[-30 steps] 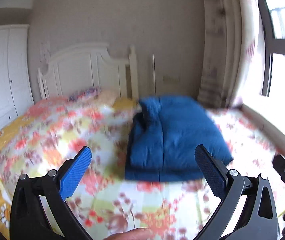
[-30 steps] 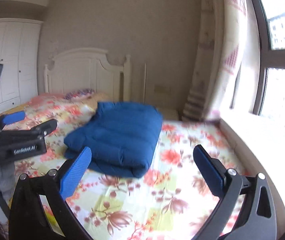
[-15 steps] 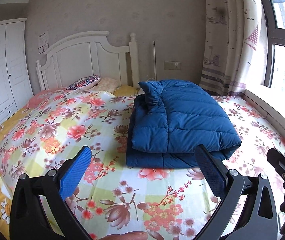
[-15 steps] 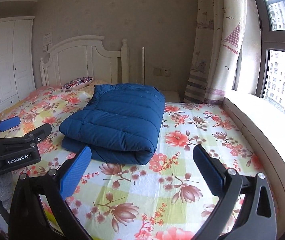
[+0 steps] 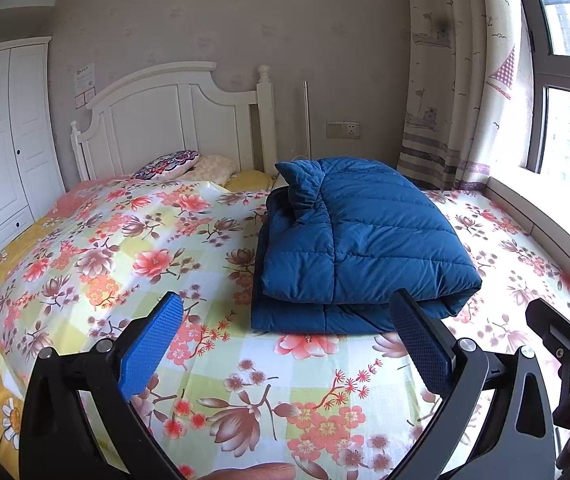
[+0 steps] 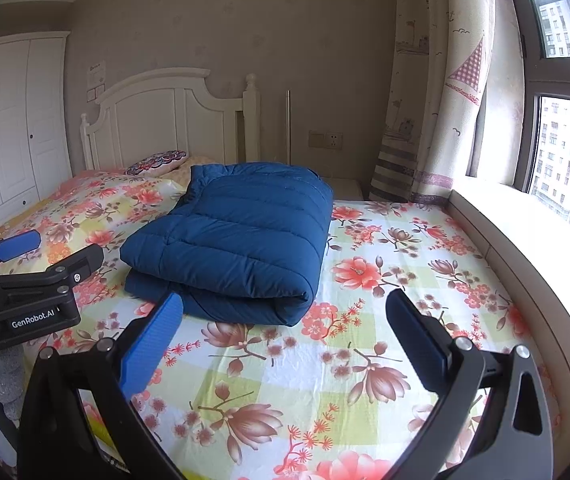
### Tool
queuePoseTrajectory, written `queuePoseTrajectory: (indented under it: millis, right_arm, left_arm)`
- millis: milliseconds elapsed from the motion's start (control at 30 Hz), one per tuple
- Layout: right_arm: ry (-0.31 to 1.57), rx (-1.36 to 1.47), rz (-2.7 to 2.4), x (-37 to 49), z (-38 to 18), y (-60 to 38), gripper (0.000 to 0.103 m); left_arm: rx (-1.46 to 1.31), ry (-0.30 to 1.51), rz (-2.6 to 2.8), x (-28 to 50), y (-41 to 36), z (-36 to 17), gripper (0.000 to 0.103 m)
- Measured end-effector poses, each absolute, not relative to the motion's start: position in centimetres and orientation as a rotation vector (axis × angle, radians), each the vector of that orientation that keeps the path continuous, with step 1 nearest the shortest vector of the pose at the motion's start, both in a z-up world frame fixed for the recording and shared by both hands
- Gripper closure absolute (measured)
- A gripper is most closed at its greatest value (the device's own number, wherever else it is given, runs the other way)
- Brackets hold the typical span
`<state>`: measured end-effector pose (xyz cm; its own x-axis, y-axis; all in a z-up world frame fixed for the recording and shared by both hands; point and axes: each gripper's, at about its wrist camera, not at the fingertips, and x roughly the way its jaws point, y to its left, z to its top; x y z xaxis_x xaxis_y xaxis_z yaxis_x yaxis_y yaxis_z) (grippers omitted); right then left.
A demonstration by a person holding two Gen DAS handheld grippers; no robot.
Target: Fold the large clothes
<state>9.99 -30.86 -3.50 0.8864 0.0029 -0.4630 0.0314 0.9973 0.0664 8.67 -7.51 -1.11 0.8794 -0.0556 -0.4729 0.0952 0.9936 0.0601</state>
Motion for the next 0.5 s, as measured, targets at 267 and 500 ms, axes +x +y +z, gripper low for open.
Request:
queuePoseTrajectory:
  millis: [267, 500]
  right_arm:
    - [0.481, 0.073, -0.011, 9.94, -3.57, -30.75, 0.002]
    - [0.479, 0.076, -0.010, 9.92, -3.57, -30.67, 0.002]
  left_arm:
    - [0.082, 0.493, -0.080, 8.69, -7.46, -1.17, 0.004]
    - [0.084, 0.492, -0.079, 8.63, -7.51, -1.22, 0.004]
